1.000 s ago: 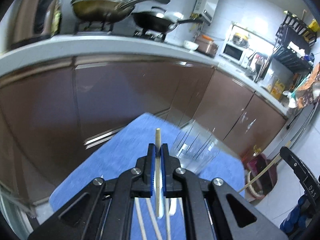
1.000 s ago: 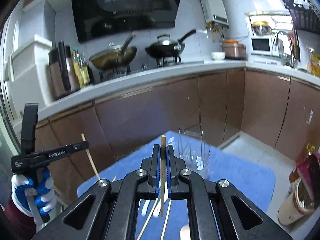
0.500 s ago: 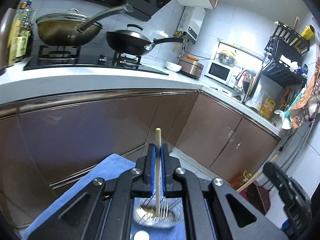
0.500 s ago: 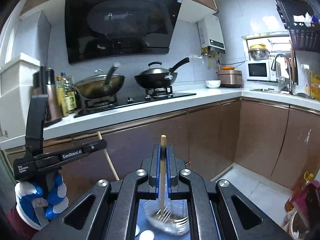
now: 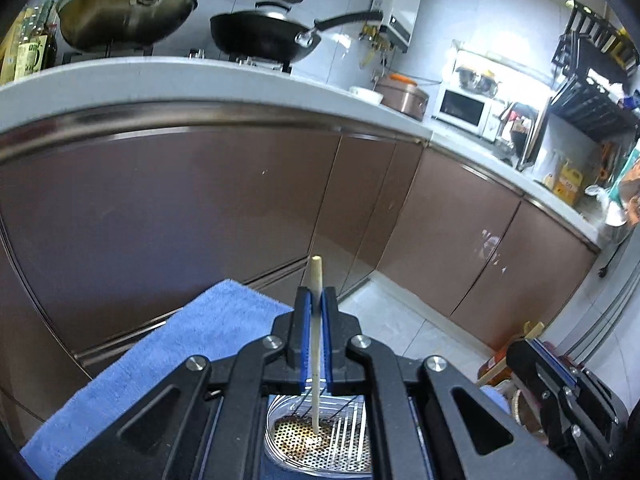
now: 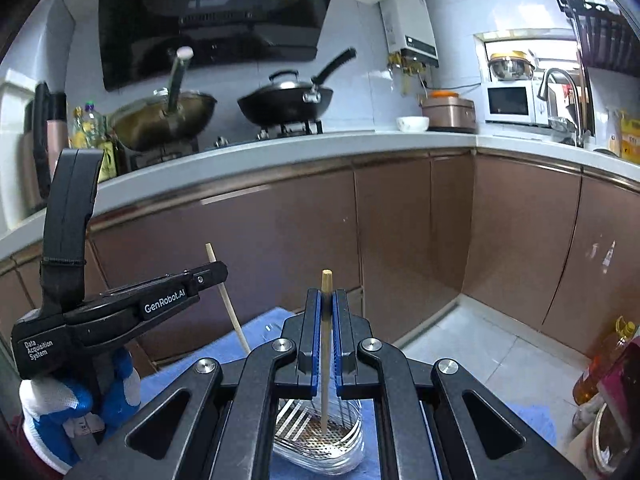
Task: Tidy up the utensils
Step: 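Lower the left tool's chopstick into the wire holder while the right tool inserts its own, then open both tools and pull them back from the holder, then close the left tool on another chopstick while the right tool grasps one too, then lift the left tool's chopstick toward the holder while the right tool carries its chopstick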
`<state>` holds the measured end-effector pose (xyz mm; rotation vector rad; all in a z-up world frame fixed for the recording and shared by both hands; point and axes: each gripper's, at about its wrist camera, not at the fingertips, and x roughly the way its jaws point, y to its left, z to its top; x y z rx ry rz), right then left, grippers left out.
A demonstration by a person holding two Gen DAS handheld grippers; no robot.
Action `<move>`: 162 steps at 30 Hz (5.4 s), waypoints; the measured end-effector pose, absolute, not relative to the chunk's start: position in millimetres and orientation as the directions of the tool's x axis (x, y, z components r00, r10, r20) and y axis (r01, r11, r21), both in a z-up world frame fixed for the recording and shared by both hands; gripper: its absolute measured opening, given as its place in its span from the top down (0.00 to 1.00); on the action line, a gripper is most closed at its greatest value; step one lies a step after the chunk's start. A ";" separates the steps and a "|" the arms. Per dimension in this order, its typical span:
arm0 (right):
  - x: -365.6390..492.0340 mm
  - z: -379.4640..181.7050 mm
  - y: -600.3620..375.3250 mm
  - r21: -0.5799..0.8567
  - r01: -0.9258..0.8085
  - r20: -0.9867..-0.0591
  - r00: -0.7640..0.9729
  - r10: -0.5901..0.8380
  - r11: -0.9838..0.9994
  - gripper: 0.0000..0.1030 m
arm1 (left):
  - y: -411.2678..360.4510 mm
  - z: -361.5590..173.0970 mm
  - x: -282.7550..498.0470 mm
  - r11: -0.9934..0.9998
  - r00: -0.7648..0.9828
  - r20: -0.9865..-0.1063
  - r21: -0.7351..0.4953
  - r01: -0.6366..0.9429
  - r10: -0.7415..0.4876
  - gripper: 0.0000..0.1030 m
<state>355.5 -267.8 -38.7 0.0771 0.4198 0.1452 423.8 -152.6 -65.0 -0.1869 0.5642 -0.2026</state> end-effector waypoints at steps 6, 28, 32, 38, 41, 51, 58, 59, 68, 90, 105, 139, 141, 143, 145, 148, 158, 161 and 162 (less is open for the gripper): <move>359.3 -72.2 -266.9 0.125 -0.117 -0.435 0.886 0.161 0.985 0.95 | -158.7 -97.8 426.9 0.969 0.810 -0.542 -0.209 0.129 -0.224 0.95; 288.2 -51.3 -277.7 0.182 -0.041 -0.403 0.908 0.112 0.982 0.42 | -135.4 -60.3 340.0 0.959 0.875 -0.404 -0.195 0.204 -0.268 0.71; 265.3 -35.6 -278.8 0.212 -0.024 -0.375 0.921 0.104 0.977 0.35 | -120.8 -34.7 307.8 0.958 0.893 -0.359 -0.192 0.213 -0.271 0.66; 222.7 -5.1 -267.7 0.208 -0.009 -0.321 0.944 0.077 0.978 0.22 | -99.8 -2.6 255.2 0.962 0.911 -0.323 -0.179 0.205 -0.255 0.60; 199.9 11.3 -256.5 0.190 -0.010 -0.292 0.954 0.066 0.982 0.15 | -88.2 10.1 228.7 0.968 0.923 -0.309 -0.167 0.186 -0.231 0.56; 125.9 52.8 -225.7 0.150 -0.016 -0.166 0.985 0.041 0.989 0.00 | -38.5 43.2 150.8 0.976 0.961 -0.219 -0.171 0.132 -0.169 0.37; 75.3 71.2 -211.3 0.143 -0.036 -0.050 0.998 0.043 0.989 0.00 | -10.8 56.2 96.6 0.976 0.977 -0.156 -0.187 0.114 -0.144 0.31; 69.6 71.2 -210.2 0.141 -0.039 -0.032 0.999 0.044 0.989 0.00 | -7.4 56.6 91.4 0.975 0.979 -0.149 -0.193 0.110 -0.140 0.31; 36.8 70.4 -203.8 0.121 -0.081 0.044 0.996 0.076 0.989 0.00 | 16.7 45.9 42.8 0.974 0.993 -0.086 -0.219 0.065 -0.085 0.31; 170.8 -56.5 -209.2 0.209 -0.092 -0.569 0.798 0.197 0.974 0.42 | 10.7 -80.5 172.2 0.967 0.783 -0.591 -0.251 0.050 -0.194 0.32; 294.8 -171.9 -193.5 0.265 -0.111 -0.855 0.432 0.287 0.958 0.72 | 0.6 -196.1 290.2 0.952 0.447 -0.854 -0.305 -0.012 -0.267 0.35; 342.6 -222.2 -169.3 0.184 -0.130 -0.912 0.348 0.219 0.974 0.94 | -21.9 -230.9 319.9 0.963 0.346 -0.904 -0.270 -0.009 -0.251 0.95; 336.2 -210.5 -172.9 0.204 -0.130 -0.894 0.379 0.239 0.970 0.94 | -19.3 -220.9 312.1 0.961 0.386 -0.887 -0.278 -0.002 -0.256 0.95; 326.2 -196.4 -175.9 0.217 -0.139 -0.871 0.419 0.256 0.966 0.94 | -17.1 -208.9 302.4 0.959 0.430 -0.865 -0.283 0.009 -0.260 0.95; 314.9 -183.7 -179.2 0.229 -0.153 -0.848 0.454 0.274 0.961 0.95 | -15.1 -197.6 291.8 0.959 0.471 -0.844 -0.282 0.017 -0.257 0.95; 290.2 -163.1 -181.1 0.235 -0.183 -0.804 0.514 0.297 0.955 0.95 | -9.8 -179.5 273.4 0.956 0.531 -0.806 -0.291 0.028 -0.260 0.95; 207.5 -107.9 -211.8 0.227 -0.228 -0.657 0.681 0.322 0.947 0.95 | -1.6 -132.6 215.7 0.959 0.689 -0.687 -0.278 0.046 -0.232 0.95; 183.2 -93.7 -211.8 0.218 -0.236 -0.621 0.716 0.321 0.947 0.95 | 2.7 -120.4 200.2 0.959 0.716 -0.660 -0.278 0.050 -0.229 0.95; 176.8 -88.5 -210.2 0.216 -0.237 -0.610 0.724 0.320 0.947 0.95 | 3.2 -117.0 196.2 0.960 0.724 -0.652 -0.276 0.051 -0.226 0.95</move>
